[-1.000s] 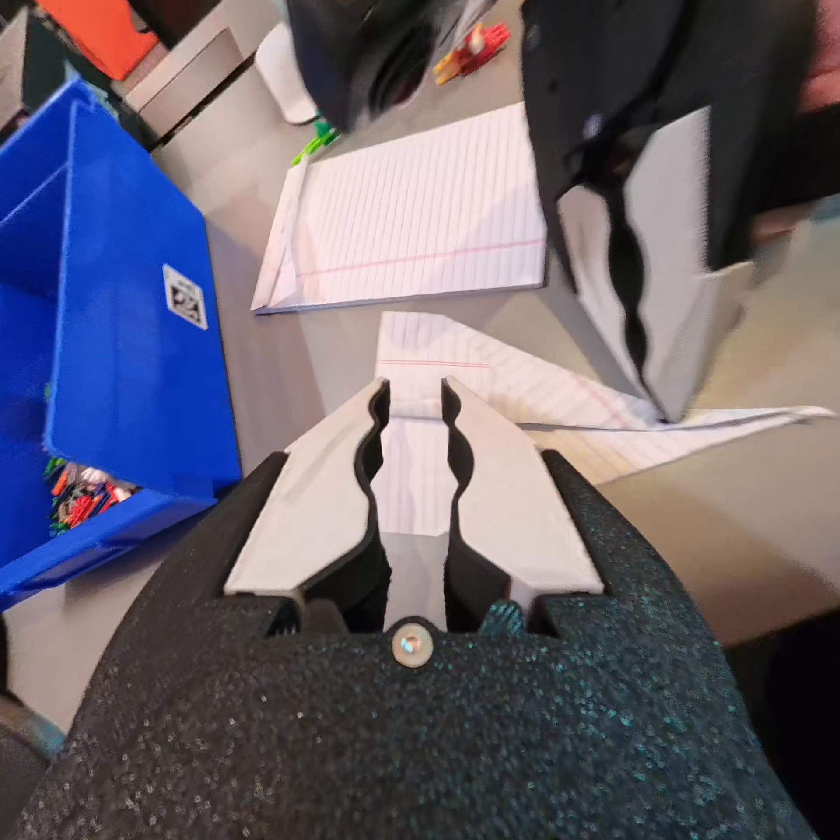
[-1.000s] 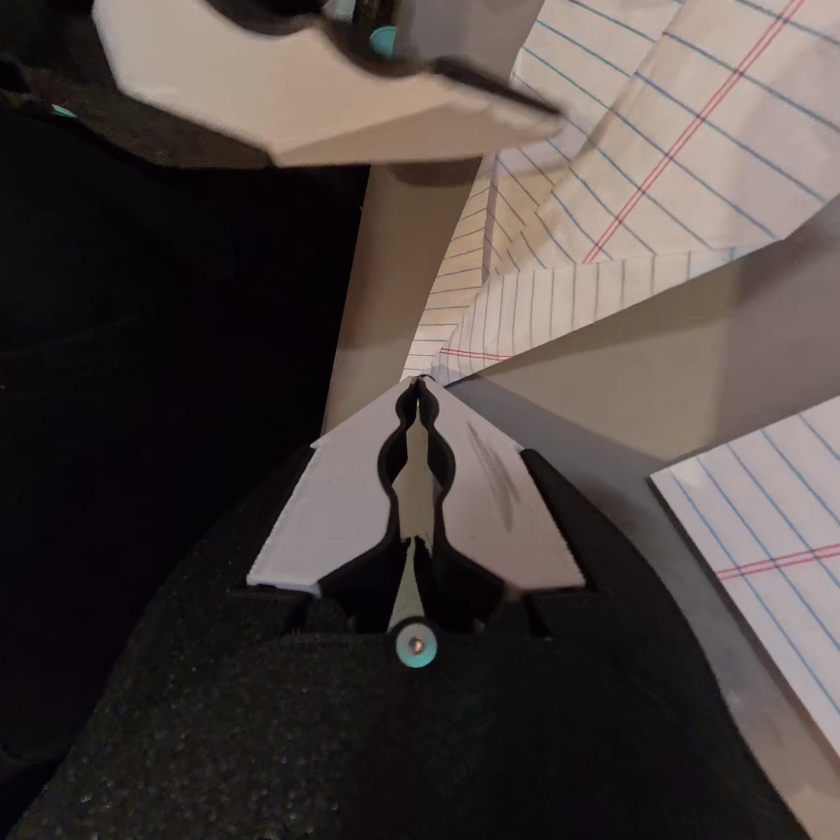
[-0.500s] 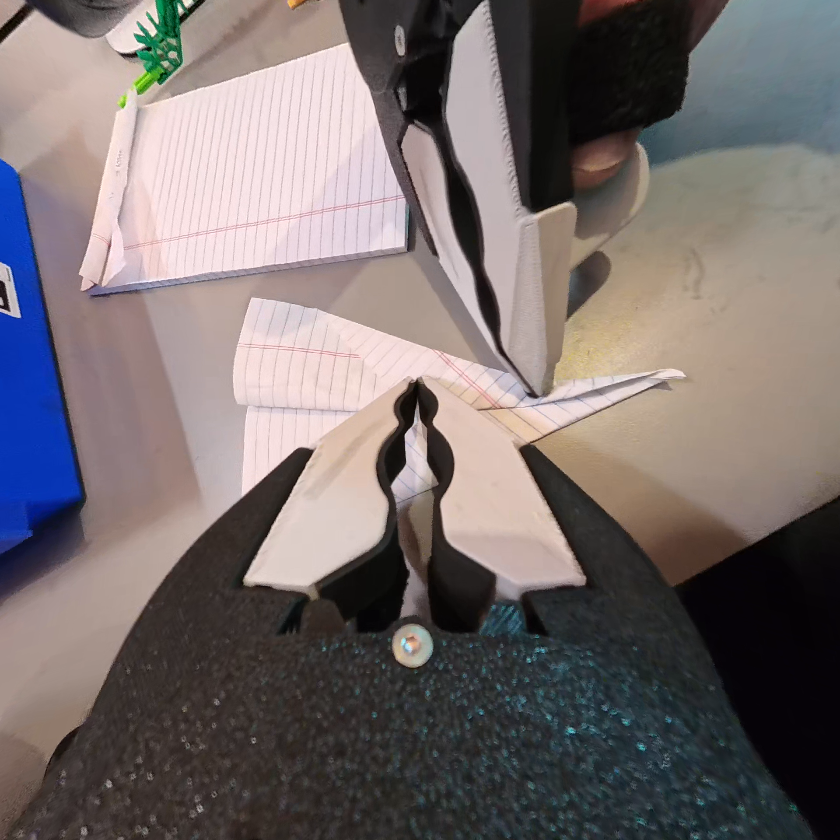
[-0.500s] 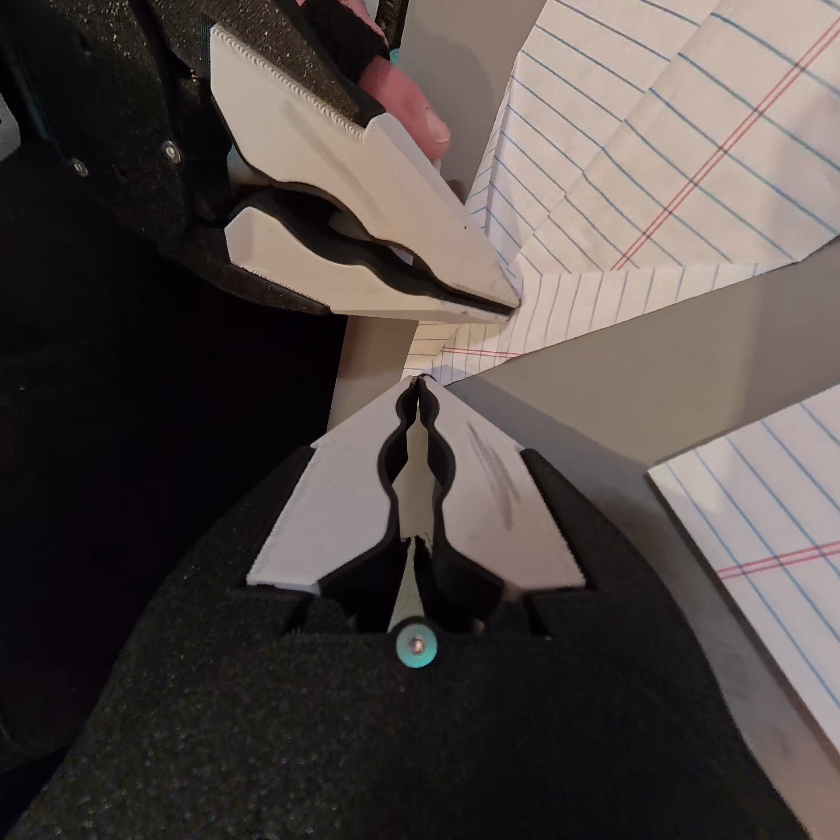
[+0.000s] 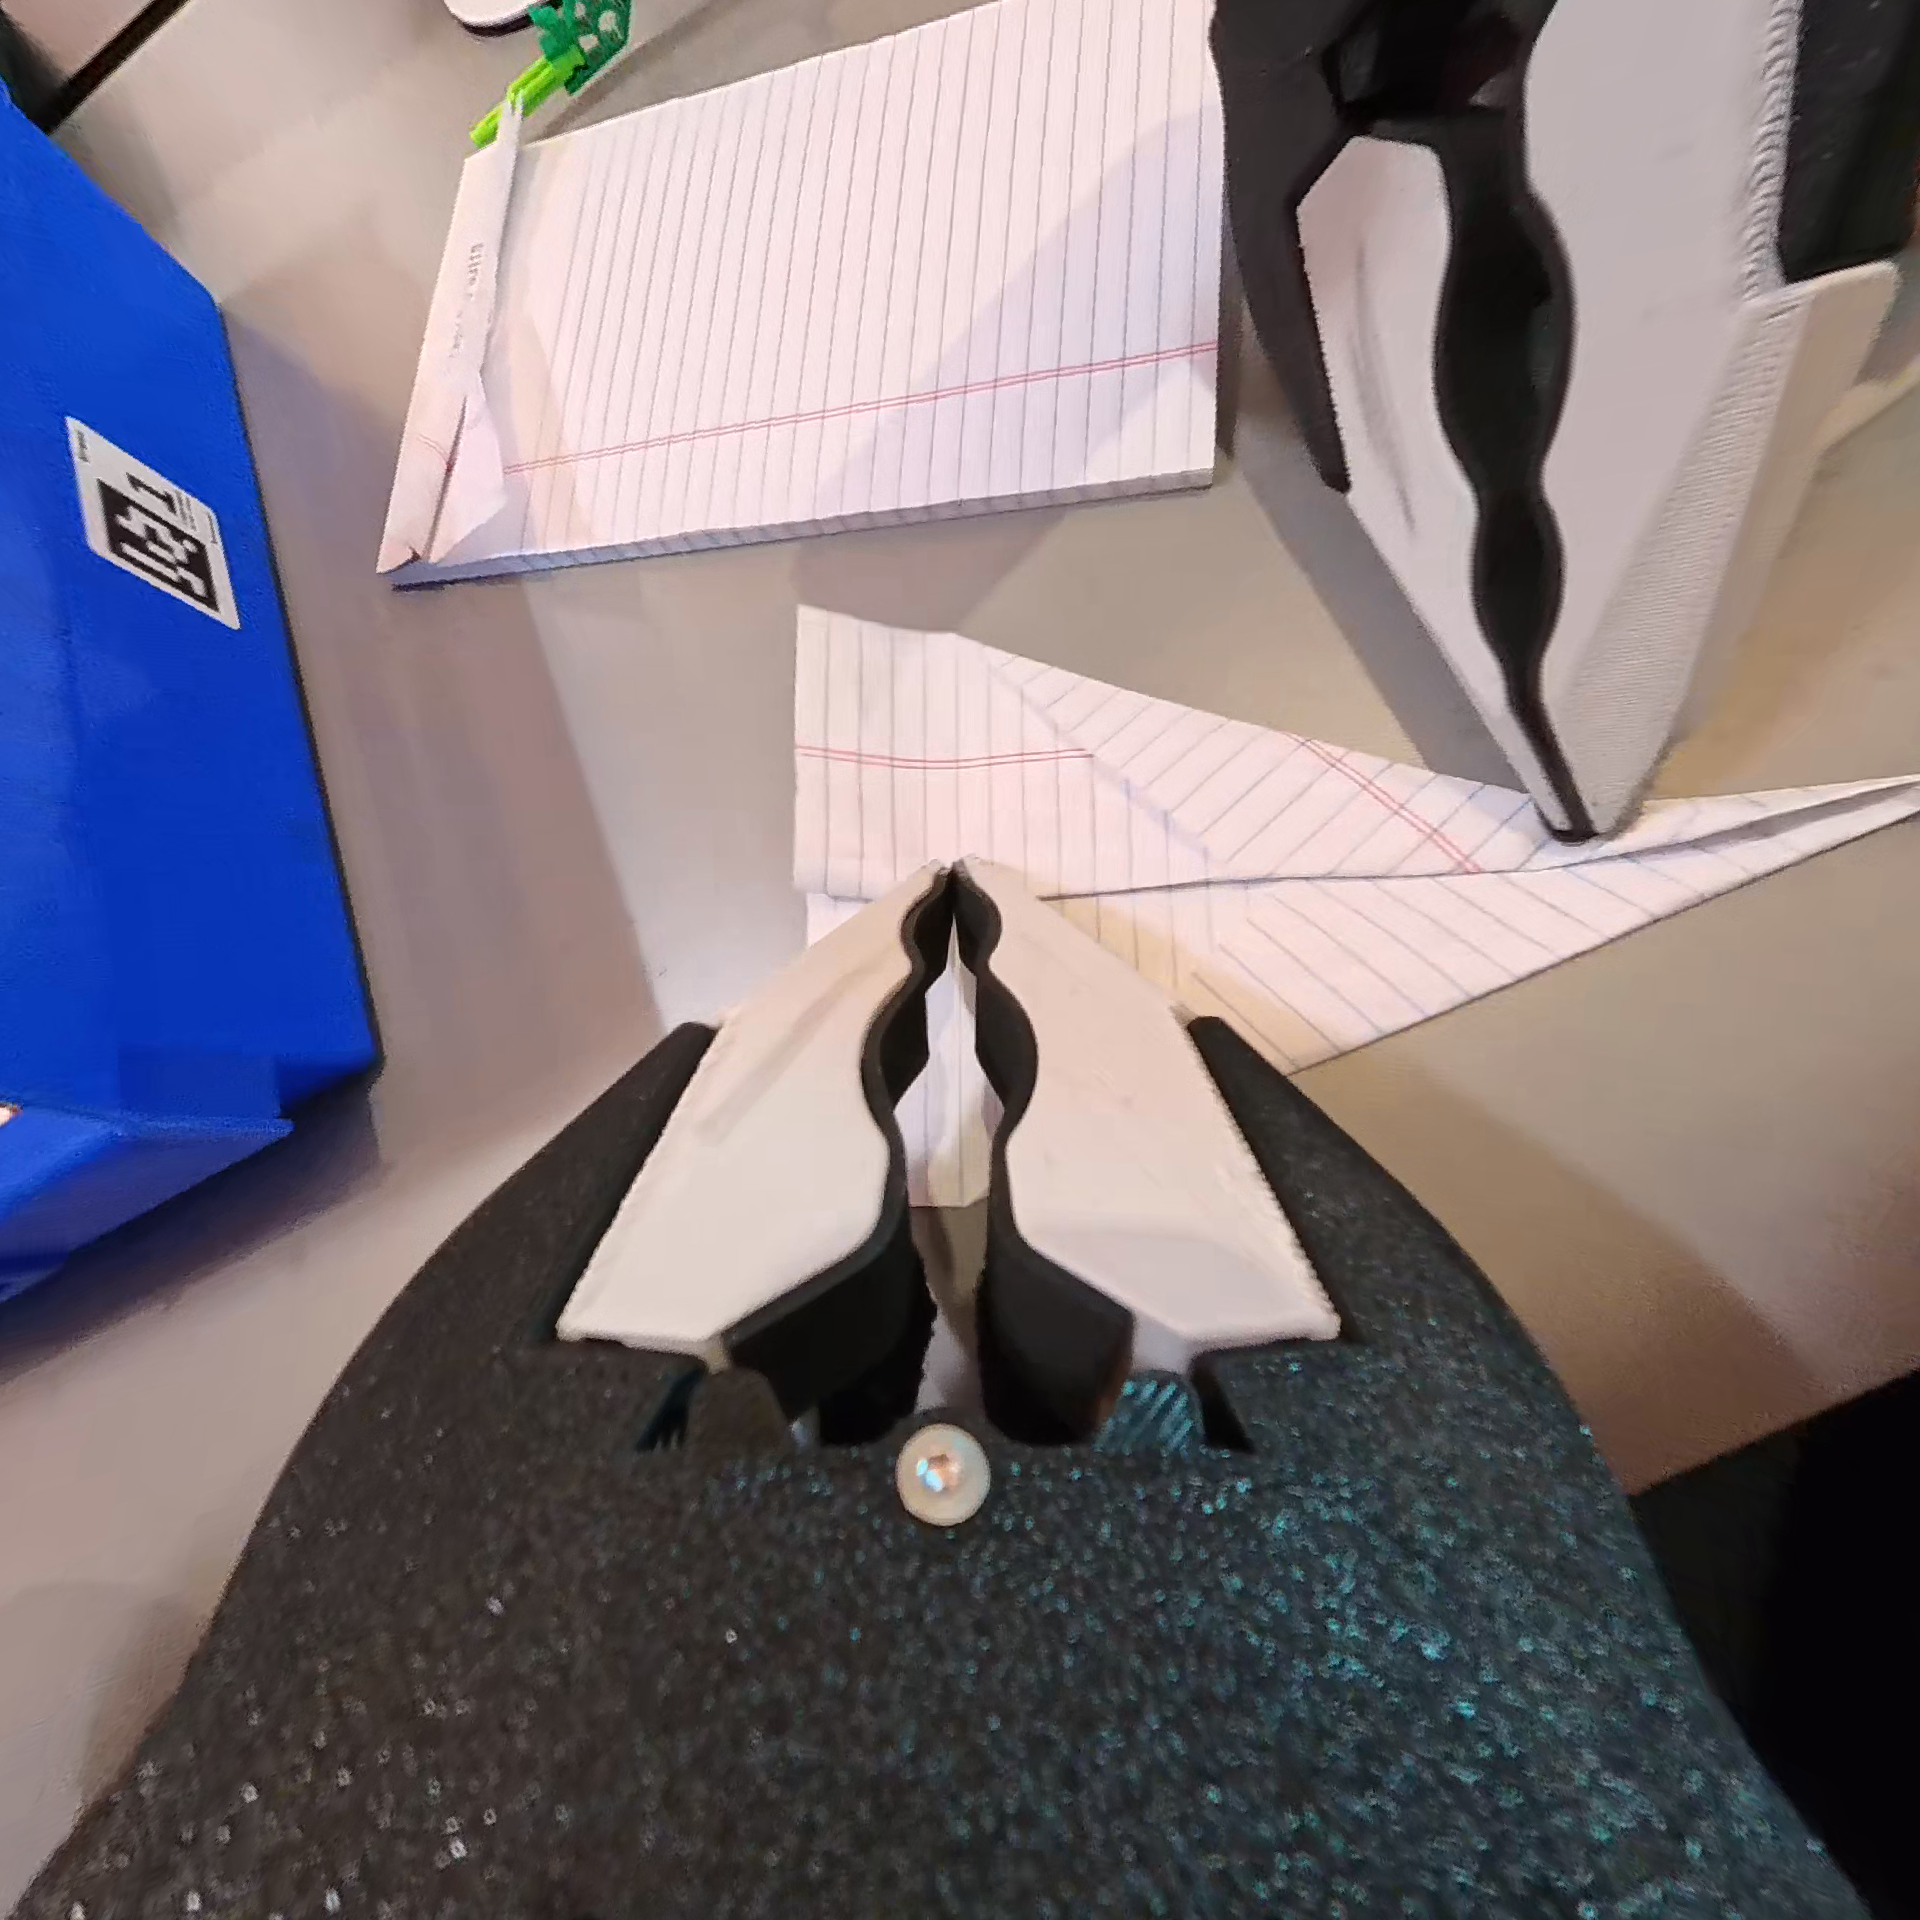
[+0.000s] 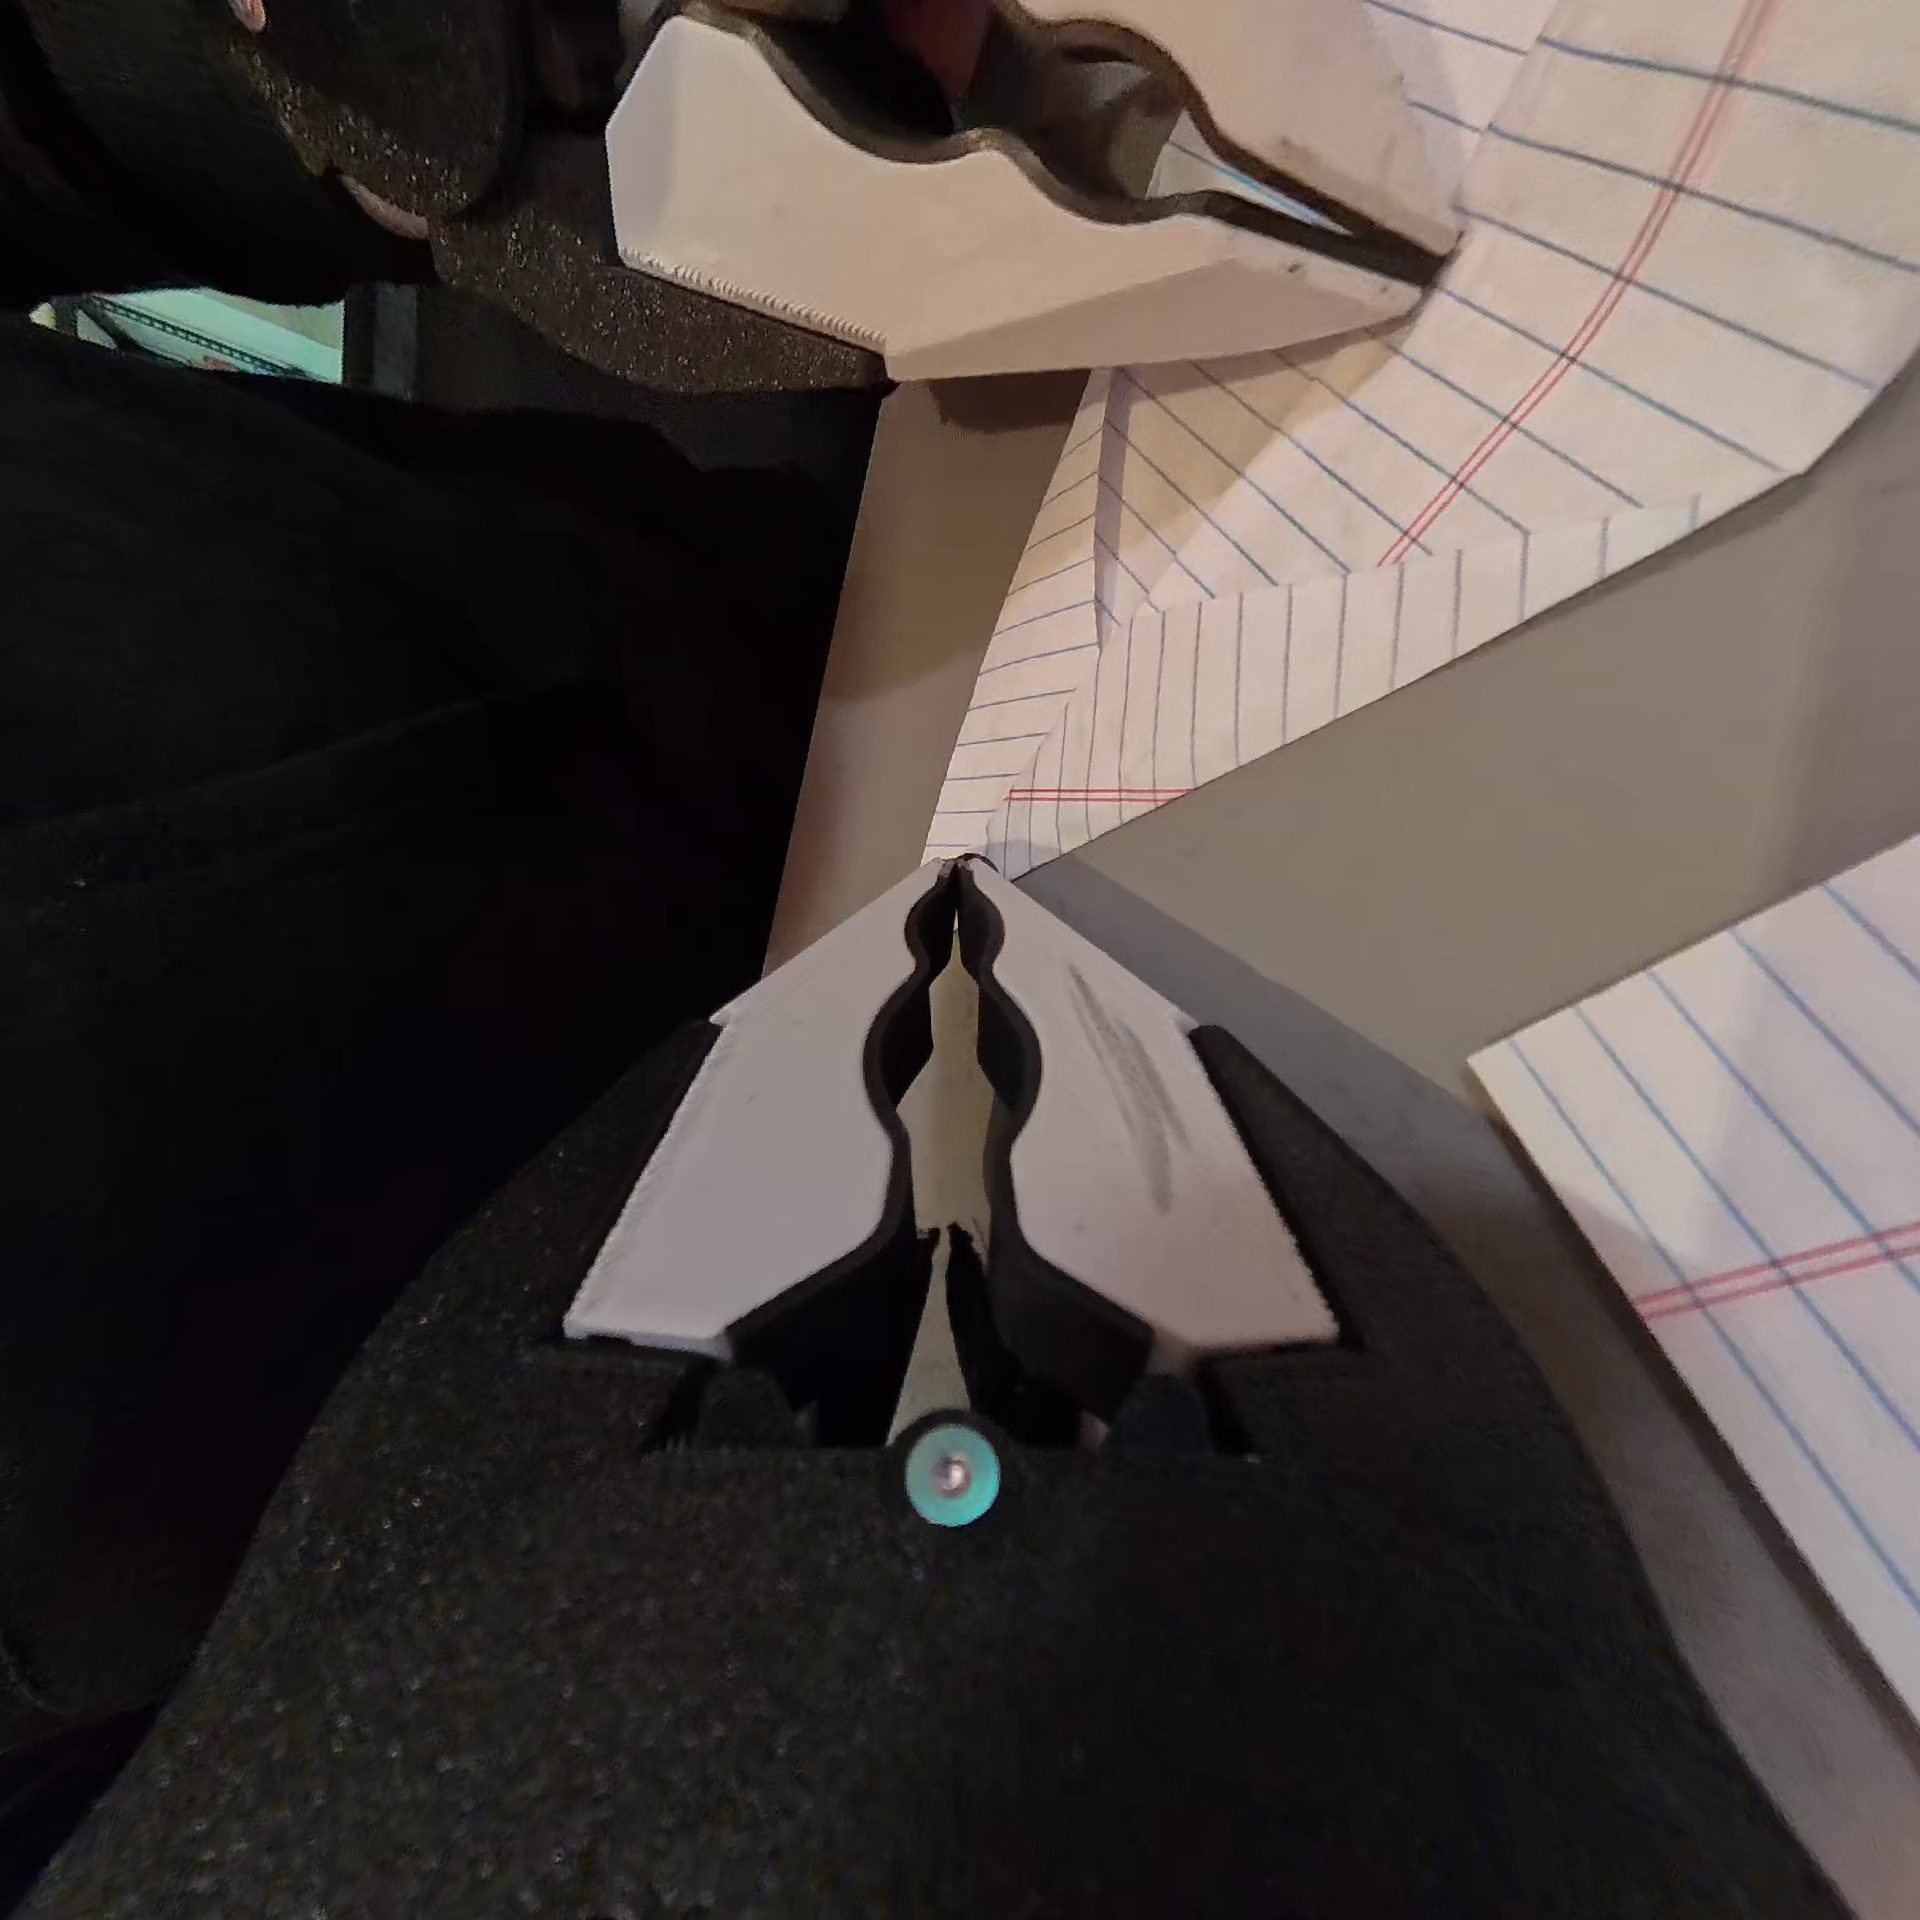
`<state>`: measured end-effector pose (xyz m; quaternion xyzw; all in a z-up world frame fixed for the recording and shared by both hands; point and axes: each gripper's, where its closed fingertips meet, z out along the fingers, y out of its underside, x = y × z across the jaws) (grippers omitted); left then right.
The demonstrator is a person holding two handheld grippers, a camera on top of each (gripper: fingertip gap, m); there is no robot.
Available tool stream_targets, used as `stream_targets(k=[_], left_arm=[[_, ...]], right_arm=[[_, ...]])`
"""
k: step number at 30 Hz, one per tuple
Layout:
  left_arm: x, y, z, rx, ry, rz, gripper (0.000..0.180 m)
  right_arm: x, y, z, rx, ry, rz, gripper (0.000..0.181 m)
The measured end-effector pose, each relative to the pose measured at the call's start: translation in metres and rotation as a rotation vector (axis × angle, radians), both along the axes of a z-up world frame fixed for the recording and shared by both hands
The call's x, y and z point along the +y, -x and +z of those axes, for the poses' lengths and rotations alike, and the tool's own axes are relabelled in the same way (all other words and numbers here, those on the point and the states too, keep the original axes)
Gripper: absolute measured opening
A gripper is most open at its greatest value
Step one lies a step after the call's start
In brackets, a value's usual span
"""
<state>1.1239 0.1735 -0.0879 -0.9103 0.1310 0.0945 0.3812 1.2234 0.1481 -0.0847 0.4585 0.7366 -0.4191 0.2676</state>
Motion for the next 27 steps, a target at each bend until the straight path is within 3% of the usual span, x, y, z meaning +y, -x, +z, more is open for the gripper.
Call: stream_targets(k=[11, 15, 20, 23, 27], left_arm=[[0.003, 0.027, 0.000, 0.018, -0.004, 0.039, 0.000], [-0.001, 0.057, 0.003, 0.045, -0.004, 0.164, 0.000], [0.005, 0.001, 0.038, 0.031, -0.108, 0.031, 0.000], [0.003, -0.047, 0.026, -0.025, -0.054, -0.078, 0.000], [-0.003, -0.068, 0.000, 0.043, 0.021, -0.153, 0.000]], right_arm=[[0.000, 0.000, 0.000, 0.000, 0.005, -0.005, 0.000], [0.000, 0.000, 0.000, 0.000, 0.006, -0.005, 0.000], [0.000, 0.000, 0.000, -0.003, 0.011, -0.007, 0.000], [0.000, 0.000, 0.000, -0.004, 0.013, -0.007, 0.000], [0.000, 0.000, 0.000, 0.005, 0.009, -0.006, 0.000]])
